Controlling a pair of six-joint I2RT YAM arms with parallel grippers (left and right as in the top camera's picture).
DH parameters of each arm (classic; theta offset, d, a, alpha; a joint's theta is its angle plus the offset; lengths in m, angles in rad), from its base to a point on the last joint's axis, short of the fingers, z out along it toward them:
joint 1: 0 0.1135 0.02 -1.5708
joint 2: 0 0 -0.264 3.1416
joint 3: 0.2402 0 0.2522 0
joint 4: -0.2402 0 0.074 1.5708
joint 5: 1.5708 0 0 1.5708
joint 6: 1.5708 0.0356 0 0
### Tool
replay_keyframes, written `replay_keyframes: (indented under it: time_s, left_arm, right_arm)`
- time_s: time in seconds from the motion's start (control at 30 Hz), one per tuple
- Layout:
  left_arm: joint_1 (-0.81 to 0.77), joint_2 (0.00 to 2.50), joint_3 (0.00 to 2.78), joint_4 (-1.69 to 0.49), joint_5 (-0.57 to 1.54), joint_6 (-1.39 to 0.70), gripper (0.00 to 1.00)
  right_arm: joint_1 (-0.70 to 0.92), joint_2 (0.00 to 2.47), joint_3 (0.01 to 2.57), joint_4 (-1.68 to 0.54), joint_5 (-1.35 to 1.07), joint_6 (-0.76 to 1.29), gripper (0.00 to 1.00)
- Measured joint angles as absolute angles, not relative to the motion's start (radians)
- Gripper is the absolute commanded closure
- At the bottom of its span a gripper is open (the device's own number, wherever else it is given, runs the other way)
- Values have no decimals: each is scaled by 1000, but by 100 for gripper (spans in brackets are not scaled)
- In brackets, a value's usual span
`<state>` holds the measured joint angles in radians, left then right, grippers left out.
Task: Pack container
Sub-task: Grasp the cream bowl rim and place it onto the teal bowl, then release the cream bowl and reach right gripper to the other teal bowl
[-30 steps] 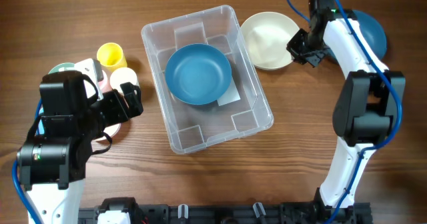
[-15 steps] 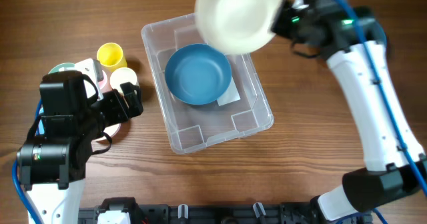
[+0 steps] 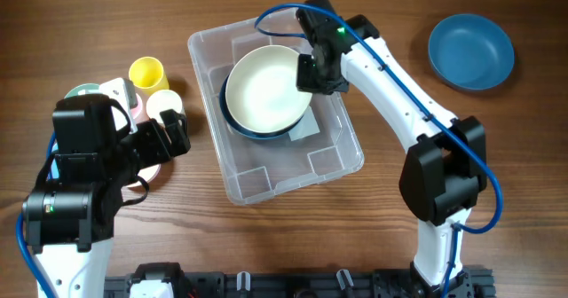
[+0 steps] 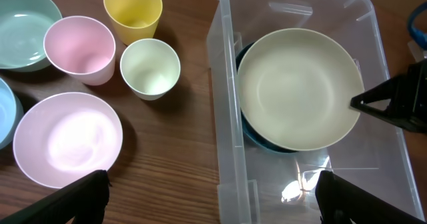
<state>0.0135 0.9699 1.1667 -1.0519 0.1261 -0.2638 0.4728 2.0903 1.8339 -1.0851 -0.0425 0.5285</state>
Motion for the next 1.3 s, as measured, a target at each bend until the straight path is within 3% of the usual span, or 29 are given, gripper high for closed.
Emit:
replay_keyframes:
  time_s: [0.07,0.27,0.33,0.4,0.43,0.6,0.87,1.3]
  left_arm:
    - [14,970,1167,-1052,126,-264,0]
    - [14,970,1167,-1052,126,-264,0]
    - [14,970,1167,-1052,126,-264,0]
    - [14,970,1167,-1052,126,-264,0]
    - [14,970,1167,-1052,126,-264,0]
    - [14,970,1167,-1052,126,-264,0]
    - [14,970,1167,-1052,126,-264,0]
    - [14,970,1167,-1056,126,-264,0]
  right_arm:
    - [475,2091,1834,-1089,-47,514,59]
    - [452,1987,1834,-1123,-19,503,61]
    - [414,1865,1834,-1137,10,503,68]
    - [334,1721,1848,-1171,34,501,88]
    - [298,1691,1859,-1208,38,500,93]
    - [202,1685,1768,-1366,54,490,94]
    - [212,1703,1392,-1279,-113,364,92]
    - [364,1703,1328,-1275,-274,268,92]
